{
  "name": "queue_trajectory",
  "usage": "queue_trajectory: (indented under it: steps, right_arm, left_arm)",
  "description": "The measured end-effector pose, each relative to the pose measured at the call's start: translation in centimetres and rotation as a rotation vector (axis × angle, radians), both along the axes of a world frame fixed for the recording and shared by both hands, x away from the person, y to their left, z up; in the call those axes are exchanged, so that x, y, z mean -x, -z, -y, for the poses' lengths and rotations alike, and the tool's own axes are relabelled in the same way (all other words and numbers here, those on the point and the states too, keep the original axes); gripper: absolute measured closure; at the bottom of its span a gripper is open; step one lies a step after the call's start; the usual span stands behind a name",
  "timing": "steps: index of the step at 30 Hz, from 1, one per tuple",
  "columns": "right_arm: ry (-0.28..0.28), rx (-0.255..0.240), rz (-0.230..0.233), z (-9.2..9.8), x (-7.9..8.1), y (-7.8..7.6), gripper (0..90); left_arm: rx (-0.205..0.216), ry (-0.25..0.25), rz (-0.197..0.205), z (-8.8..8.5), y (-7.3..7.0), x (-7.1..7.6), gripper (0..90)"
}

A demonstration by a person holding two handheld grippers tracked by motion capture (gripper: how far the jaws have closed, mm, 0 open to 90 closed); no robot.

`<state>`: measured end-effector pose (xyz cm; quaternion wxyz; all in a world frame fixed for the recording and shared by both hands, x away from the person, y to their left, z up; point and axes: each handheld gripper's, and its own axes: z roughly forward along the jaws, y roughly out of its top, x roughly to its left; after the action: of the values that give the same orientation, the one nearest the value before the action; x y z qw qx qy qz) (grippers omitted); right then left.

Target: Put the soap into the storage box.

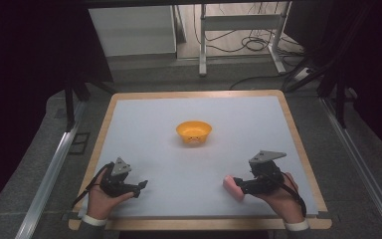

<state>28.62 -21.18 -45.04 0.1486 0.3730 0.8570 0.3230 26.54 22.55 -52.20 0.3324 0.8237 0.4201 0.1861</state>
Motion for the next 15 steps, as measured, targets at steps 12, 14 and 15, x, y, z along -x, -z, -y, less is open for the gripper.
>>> queue_trajectory:
  steps: [12, 14, 15]
  right_arm:
    - [-0.02, 0.005, -0.011, -0.61, 0.18, 0.15, 23.5]
    - [-0.028, 0.01, -0.016, -0.89, 0.27, 0.22, 23.6]
    - [-0.028, 0.01, -0.016, -0.89, 0.27, 0.22, 23.6]
  left_arm:
    - [-0.001, 0.001, -0.002, 0.04, 0.01, 0.01, 12.8]
    - [-0.004, 0.004, -0.002, 0.0, -0.01, 0.01, 12.7]
    - [-0.003, 0.004, -0.002, -0.01, -0.02, 0.01, 12.7]
